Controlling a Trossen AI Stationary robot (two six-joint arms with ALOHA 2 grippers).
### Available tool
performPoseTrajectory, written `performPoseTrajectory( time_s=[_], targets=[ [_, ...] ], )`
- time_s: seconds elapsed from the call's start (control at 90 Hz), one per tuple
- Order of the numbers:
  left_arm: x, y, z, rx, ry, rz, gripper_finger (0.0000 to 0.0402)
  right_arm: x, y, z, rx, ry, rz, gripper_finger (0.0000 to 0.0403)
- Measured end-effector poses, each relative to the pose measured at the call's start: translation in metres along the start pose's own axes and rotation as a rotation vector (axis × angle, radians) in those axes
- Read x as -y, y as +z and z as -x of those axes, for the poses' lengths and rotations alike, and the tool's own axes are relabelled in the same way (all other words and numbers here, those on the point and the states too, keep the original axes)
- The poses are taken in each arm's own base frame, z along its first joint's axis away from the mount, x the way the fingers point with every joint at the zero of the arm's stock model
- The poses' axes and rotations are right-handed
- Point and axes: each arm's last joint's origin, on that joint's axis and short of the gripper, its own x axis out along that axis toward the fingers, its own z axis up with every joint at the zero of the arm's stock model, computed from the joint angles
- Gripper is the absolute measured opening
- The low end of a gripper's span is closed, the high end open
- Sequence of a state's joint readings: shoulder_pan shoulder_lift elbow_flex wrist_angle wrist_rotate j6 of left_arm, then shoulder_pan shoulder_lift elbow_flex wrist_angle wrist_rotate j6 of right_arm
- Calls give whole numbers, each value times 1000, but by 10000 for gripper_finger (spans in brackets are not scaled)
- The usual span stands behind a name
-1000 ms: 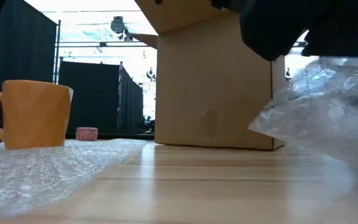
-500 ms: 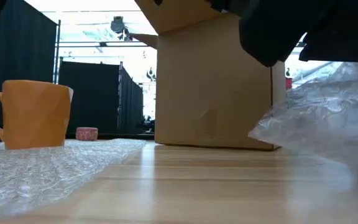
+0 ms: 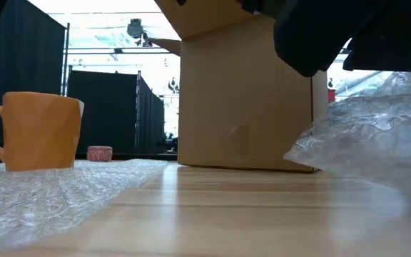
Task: Wrap mug
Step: Wrap the pink mug in the bubble wrap
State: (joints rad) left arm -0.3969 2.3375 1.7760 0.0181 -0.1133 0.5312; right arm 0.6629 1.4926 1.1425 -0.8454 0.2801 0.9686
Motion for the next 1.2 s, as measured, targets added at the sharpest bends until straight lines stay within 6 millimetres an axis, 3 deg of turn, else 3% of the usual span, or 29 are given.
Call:
performPoseTrajectory(
  time_s=[0.222, 0.378, 0.522, 0.922, 1.2],
  targets=[
    [0, 0, 0, -1, 2, 0, 193, 1, -28, -25, -108, -7, -18, 270],
    [0, 0, 0, -1, 7, 1, 193, 7, -43, -29, -160, -55, -34, 270],
    [0, 0, 0, 1, 8, 2, 193, 11, -46, -38, -158, -48, -60, 270],
    [0, 0, 0, 2, 5, 7, 193, 13, -49, -100, -311, -90, -30, 270],
    [1, 1, 0, 3, 2, 4, 193, 14, -47, -96, -270, -80, -24, 270]
  ],
)
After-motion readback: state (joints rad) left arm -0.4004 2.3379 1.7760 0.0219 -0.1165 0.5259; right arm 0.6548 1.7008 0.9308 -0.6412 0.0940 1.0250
